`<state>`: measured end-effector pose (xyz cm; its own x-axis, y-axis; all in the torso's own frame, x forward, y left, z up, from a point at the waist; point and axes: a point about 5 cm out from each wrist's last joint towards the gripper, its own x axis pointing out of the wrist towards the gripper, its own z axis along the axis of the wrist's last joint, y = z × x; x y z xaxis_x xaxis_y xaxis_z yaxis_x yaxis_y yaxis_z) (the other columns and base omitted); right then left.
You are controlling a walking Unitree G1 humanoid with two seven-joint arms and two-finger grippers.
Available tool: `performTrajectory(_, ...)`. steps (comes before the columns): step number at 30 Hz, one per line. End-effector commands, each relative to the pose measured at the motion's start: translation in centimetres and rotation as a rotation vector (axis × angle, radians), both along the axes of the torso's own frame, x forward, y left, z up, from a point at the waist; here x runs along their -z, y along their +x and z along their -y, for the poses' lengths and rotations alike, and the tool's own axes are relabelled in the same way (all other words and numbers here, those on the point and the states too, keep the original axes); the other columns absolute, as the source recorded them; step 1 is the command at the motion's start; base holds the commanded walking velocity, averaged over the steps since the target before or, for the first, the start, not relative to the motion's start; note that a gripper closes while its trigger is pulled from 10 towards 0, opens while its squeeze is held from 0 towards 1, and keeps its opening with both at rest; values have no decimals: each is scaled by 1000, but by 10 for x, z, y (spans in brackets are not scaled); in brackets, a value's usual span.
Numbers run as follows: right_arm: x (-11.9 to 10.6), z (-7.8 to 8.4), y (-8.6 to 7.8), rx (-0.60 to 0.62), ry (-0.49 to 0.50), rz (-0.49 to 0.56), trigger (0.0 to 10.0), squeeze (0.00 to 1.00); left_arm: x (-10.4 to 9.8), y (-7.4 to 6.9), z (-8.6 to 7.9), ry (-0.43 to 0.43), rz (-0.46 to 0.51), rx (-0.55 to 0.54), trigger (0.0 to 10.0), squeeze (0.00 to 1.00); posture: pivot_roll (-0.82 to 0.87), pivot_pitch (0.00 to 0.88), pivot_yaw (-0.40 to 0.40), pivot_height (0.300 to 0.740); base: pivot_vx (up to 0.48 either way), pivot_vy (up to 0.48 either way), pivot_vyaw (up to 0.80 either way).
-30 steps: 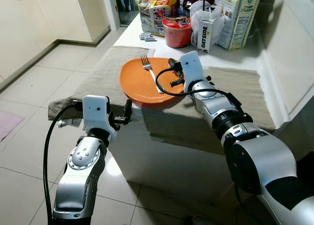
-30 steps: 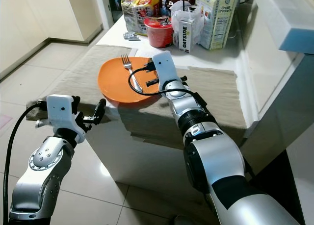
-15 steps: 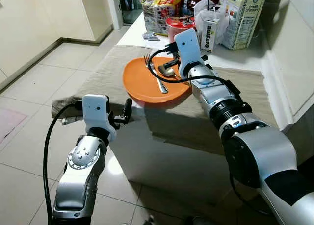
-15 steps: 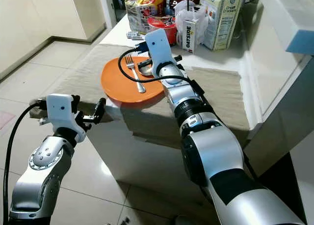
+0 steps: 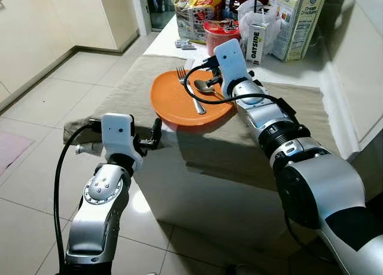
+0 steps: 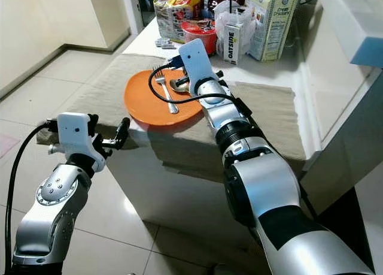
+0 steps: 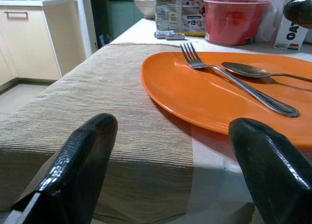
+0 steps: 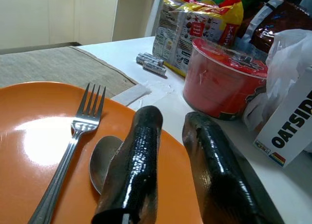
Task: Setting the table
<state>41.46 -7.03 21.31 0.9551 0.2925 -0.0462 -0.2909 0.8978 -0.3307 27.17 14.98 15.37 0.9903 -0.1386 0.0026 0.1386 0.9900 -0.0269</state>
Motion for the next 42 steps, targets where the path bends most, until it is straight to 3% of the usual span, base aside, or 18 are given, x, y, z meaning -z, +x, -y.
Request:
performTrajectory(1,3,0,0,-5,-18,-12,10000,1000,0,1,-1,9,-2,-3,10000,0,-51,28,68,740,0,0,0)
performTrajectory(11,4,1,0,-5,18,-33,10000,1000,0,2,-1,9,-3,1,10000,0,-51,32,71,740,0,0,0)
performTrajectory(22,6,3,0,11,-14,-38,10000,1000,1,2,0,10,-4,4,10000,0,-50,33,73,740,0,0,0)
performTrajectory(23,8,3,0,7,-22,-50,10000,0,1,2,0,10,-4,4,10000,0,-50,33,73,740,0,0,0)
performTrajectory(42,29,10,-4,-11,-106,-185,10000,0,1,1,1,9,-6,4,10000,0,-44,39,71,740,0,0,0)
